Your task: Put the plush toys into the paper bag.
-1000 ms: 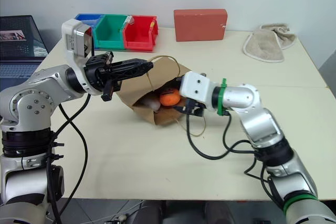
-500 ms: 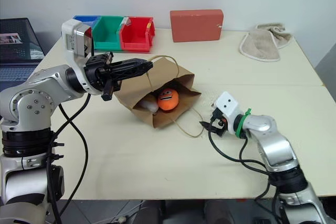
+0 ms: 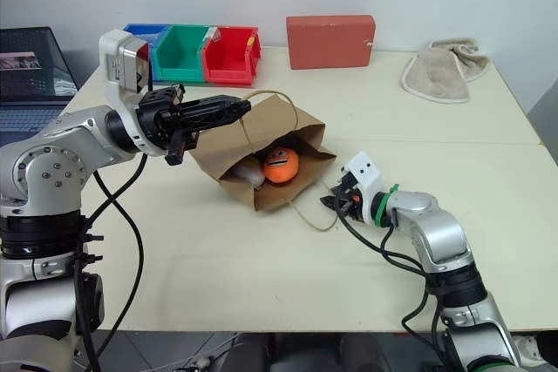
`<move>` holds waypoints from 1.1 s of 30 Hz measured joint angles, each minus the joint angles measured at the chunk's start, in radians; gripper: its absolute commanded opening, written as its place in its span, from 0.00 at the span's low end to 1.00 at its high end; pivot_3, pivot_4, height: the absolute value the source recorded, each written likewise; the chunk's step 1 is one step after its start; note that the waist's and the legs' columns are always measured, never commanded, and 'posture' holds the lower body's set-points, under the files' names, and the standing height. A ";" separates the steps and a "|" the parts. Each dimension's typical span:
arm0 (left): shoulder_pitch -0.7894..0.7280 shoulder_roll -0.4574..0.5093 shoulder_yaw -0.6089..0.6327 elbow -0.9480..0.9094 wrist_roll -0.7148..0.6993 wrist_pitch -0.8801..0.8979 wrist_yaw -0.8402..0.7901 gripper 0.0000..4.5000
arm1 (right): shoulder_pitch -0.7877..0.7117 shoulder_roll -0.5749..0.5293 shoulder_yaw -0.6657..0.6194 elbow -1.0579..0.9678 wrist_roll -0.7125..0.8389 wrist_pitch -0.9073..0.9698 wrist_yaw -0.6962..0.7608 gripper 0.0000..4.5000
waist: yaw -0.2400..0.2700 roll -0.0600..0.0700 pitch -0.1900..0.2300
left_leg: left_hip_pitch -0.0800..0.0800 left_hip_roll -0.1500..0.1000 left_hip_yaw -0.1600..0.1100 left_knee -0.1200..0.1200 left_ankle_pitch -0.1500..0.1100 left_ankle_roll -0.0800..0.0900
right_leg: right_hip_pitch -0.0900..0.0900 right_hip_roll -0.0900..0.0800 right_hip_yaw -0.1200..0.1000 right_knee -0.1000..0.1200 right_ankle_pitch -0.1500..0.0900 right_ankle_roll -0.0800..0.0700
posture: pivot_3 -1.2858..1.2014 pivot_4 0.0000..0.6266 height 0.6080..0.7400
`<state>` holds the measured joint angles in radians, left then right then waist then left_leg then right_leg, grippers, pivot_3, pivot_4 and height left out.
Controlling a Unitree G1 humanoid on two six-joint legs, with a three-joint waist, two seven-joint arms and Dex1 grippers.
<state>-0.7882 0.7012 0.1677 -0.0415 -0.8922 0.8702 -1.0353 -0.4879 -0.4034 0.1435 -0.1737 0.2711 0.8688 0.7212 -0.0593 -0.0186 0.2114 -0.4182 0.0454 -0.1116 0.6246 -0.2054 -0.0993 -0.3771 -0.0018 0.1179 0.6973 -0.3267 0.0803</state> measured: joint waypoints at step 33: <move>-0.164 -0.225 -0.007 0.331 0.189 -0.223 0.145 0.05 | -0.381 -0.136 -0.434 0.129 0.453 0.451 -0.149 0.09 | 0.001 0.000 0.000 | -0.011 -0.001 0.001 0.000 0.000 0.000 | -0.011 0.000 0.000 0.001 0.000 0.000 | 0.52 0.24 1.00</move>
<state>-0.9521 0.4761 0.1612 0.2894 -0.7036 0.6467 -0.8907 -0.8687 -0.5399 -0.2903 -0.0444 0.7239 1.3195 0.5719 -0.0582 -0.0186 0.2114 -0.4292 0.0449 -0.1108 0.6248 -0.2052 -0.0991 -0.3886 -0.0022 0.1183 0.6982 -0.3265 0.0800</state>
